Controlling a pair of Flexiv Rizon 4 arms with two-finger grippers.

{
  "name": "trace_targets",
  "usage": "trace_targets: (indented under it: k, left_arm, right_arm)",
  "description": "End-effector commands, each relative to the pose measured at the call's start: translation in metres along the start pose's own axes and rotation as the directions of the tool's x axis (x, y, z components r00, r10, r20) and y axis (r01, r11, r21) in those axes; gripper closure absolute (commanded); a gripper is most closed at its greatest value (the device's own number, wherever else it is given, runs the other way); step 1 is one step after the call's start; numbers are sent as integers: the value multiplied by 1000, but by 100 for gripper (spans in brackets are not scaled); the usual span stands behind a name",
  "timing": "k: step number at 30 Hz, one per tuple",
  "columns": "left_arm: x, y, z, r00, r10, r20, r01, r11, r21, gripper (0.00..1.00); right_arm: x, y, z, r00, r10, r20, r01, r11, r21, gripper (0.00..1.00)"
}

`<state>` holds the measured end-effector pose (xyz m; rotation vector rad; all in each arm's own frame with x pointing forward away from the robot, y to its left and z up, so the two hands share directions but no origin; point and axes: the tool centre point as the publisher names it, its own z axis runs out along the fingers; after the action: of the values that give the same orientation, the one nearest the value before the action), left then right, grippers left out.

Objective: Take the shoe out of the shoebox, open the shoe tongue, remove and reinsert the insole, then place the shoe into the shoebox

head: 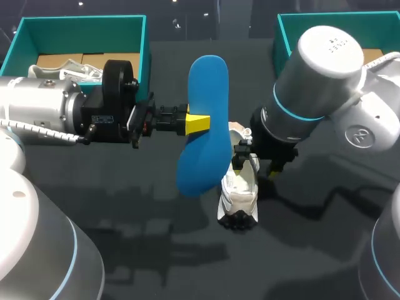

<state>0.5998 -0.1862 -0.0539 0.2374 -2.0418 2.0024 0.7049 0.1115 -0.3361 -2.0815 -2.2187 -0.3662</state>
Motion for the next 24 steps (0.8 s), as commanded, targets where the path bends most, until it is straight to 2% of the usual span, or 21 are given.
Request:
trace_targets:
  k: [1,13,14,15,19,21,24]
  left_arm:
    - [0,1,1,1000,1,1,-1,1000,2,100]
    - [0,1,1,1000,1,1,-1,1000,2,100]
    - [0,1,1,1000,1,1,-1,1000,2,100]
    - [0,1,1,1000,1,1,-1,1000,2,100]
    - [-10,-2,0,971,238,-9,-238,970,-56,100]
    - [-17,-3,-1,933,361,-4,-359,927,-112,100]
    - [-26,-2,-5,872,489,-19,-486,862,-144,100]
  right_arm:
    - [-17,-5,-35,992,-54,-111,55,998,13,0]
    - [-17,-5,-35,992,-54,-111,55,998,13,0]
    - [-15,-5,-35,988,-54,-144,59,998,33,0]
    - [-13,-5,-37,989,-55,-136,59,998,28,0]
    - [-13,-2,-56,983,-17,-183,28,998,58,0]
    - [-13,1,-67,975,3,-222,11,998,63,0]
    - [-12,4,-81,962,29,-271,-8,997,81,0]
